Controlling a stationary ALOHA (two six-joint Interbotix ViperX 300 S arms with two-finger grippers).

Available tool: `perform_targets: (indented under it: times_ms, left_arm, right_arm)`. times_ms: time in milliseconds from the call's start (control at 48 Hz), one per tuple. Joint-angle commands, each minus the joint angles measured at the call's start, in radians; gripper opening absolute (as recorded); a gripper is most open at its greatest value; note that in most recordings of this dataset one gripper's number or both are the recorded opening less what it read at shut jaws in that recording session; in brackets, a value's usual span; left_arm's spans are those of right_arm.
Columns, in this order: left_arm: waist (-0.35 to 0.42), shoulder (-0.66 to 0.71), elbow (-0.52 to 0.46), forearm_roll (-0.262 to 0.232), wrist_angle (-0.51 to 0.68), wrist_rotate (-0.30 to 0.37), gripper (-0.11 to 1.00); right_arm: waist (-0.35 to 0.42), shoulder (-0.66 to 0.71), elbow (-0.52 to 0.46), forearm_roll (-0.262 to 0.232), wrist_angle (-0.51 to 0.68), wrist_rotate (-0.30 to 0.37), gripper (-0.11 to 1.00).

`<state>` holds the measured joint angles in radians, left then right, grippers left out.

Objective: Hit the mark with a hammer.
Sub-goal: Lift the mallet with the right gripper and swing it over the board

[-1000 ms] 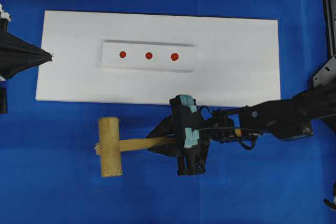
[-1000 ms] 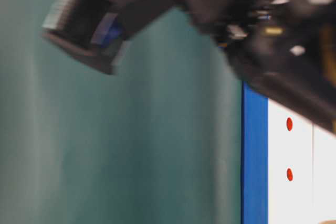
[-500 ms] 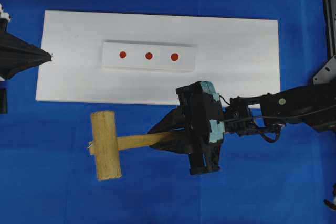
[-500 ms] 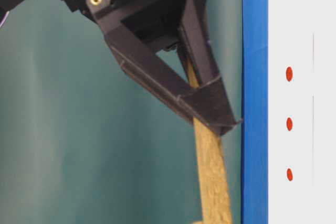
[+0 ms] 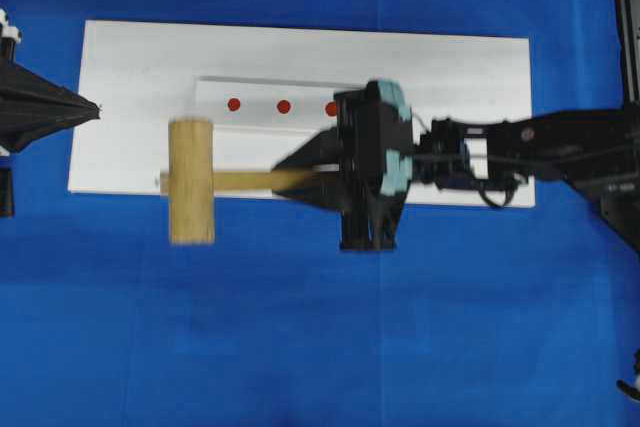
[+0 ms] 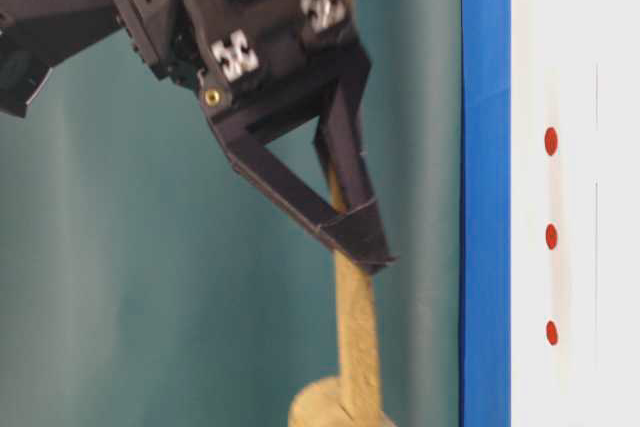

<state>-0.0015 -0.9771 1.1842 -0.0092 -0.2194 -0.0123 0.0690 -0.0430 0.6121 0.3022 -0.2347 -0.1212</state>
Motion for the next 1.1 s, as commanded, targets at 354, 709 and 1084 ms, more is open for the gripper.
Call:
perform_targets:
  times_ms: [354,709,1084]
  left_arm:
    - [0.002,0.006,-0.012,-0.002,0.018,-0.002,0.0]
    - [0.002,0.006,-0.012,-0.002,0.018,-0.003,0.0]
    - [0.002,0.005,-0.012,-0.002,0.012,-0.054,0.0]
  right_arm:
    - [-0.075,-0.038,-0.012,-0.005,-0.049,-0.104,0.1]
    - [-0.103,-0.038,-0.011,-0.008,-0.12,-0.37,0.1]
    - [-0.086,-0.038,-0.003,0.0,-0.275,-0.896,0.1]
